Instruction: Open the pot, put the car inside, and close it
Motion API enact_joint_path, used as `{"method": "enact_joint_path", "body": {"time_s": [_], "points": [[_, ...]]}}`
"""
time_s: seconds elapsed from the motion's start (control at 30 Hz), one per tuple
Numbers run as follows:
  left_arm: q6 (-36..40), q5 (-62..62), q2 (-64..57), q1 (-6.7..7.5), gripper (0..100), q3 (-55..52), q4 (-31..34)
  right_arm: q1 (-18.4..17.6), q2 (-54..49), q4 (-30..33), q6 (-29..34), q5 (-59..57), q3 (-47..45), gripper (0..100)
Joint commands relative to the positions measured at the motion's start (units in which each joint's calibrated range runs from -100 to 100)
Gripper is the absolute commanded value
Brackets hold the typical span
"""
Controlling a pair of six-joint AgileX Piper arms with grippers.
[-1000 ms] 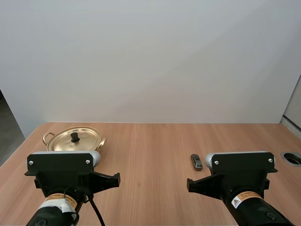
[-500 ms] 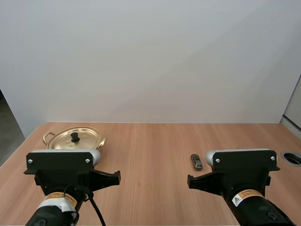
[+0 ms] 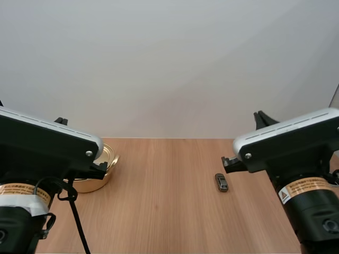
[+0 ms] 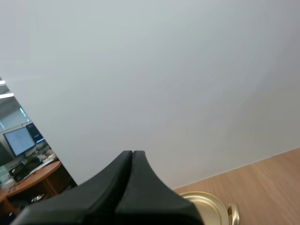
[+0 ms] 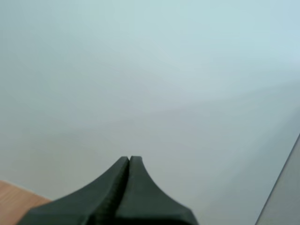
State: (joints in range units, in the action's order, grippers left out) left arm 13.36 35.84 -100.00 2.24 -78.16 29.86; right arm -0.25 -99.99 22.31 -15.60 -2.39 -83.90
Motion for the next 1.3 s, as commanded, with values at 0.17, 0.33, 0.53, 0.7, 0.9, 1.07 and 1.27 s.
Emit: {"method": "enact_joint_path", "body": {"time_s": [0.17,0.33,0.53,0.7,0.9,1.07,1.27], "points": [[2.9,19.8,0.0,-1.13,0,-0.3,3.2,0.0,2.0,-14.9,-4.2,-32.5,10.4,0],[2.9,17.9,0.0,-1.29,0,-0.3,8.5,0.0,5.3,-22.3,-11.5,-32.9,10.4,0],[2.9,15.8,0.0,-1.40,0,-0.4,8.1,0.0,5.7,-24.2,-12.2,-33.6,10.4,0],[3.8,8.2,3.7,-1.57,0,-0.4,1.7,0.0,5.7,-24.2,-12.3,-35.8,10.4,0],[3.7,11.0,20.8,-3.11,0,4.2,-3.2,0.0,5.7,-24.2,-12.3,-45.3,10.4,0],[3.0,17.6,37.4,-3.53,0,15.5,-8.6,0.0,5.7,-24.2,-12.4,-46.9,10.4,0],[-2.5,16.7,52.4,-4.96,0,26.6,-8.3,-0.3,5.7,-24.3,-12.4,-45.9,10.4,0]]}}
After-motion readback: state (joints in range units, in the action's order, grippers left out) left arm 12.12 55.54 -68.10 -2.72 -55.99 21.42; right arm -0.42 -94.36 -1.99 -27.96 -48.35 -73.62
